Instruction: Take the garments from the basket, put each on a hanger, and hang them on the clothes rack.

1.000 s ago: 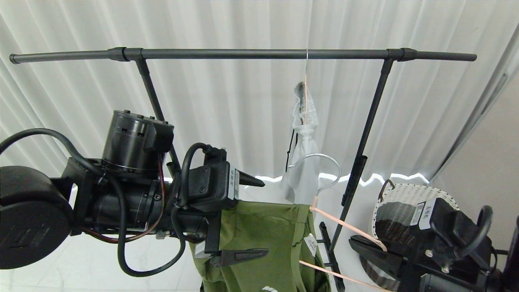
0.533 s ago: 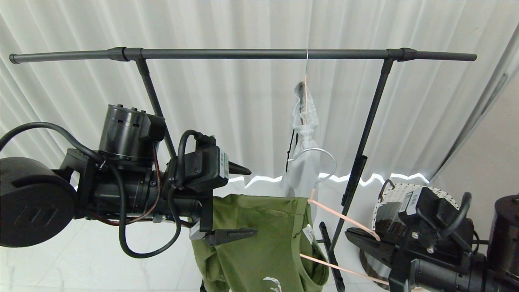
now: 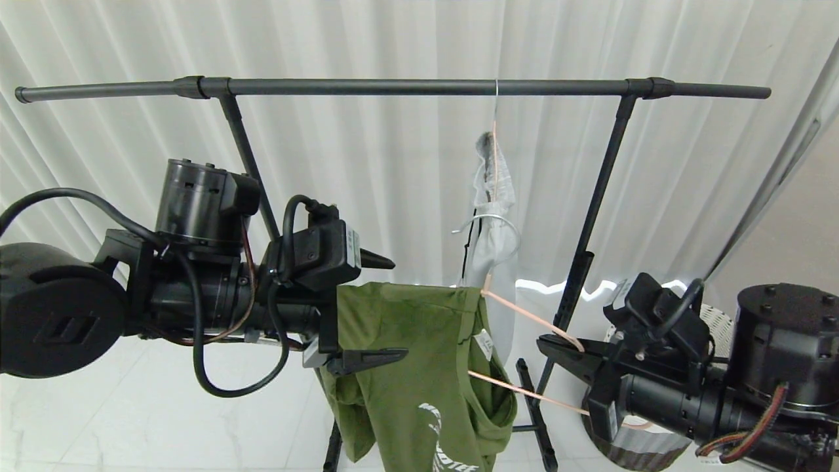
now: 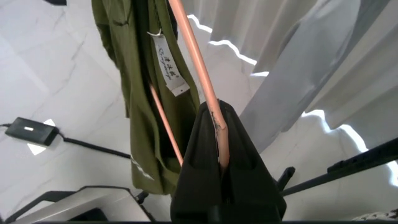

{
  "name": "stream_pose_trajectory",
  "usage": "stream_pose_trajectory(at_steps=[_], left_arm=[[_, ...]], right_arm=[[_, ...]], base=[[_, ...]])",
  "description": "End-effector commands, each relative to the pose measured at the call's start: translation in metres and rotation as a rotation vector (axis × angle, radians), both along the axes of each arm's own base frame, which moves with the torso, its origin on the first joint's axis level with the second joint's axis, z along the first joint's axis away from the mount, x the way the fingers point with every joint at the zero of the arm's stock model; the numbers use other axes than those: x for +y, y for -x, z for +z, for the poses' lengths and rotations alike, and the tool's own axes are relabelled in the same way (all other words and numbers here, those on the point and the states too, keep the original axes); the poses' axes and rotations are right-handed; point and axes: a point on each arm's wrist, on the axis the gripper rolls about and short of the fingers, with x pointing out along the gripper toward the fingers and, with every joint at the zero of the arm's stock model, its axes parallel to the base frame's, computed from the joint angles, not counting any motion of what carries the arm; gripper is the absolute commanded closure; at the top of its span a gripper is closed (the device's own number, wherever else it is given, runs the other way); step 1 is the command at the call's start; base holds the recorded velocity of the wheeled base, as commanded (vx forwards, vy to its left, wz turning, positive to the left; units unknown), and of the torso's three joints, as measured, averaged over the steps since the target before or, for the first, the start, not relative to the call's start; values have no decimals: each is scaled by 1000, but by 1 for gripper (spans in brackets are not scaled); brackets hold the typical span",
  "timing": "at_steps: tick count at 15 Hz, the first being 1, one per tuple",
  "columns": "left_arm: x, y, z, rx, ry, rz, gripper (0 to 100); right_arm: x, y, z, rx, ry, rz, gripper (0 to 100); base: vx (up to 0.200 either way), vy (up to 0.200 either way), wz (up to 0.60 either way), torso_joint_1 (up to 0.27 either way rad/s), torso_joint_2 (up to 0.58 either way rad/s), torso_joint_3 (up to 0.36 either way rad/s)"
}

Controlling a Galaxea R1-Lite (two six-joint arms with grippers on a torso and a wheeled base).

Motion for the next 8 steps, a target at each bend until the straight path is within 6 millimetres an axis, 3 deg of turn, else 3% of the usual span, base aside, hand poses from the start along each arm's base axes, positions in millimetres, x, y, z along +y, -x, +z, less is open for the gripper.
stream_pose_trajectory(at_steps=[1,8], left_arm=[[1,-9,-1,3,-1,15,0],[-6,-13,-14,40,-21,-5,0]], right_arm=[[0,-8,-7,10,29,-1,100],[-2,-7,-7,-8,40,31,100]], base=[[0,0,0,0,0,0],[0,0,0,0,0,0]])
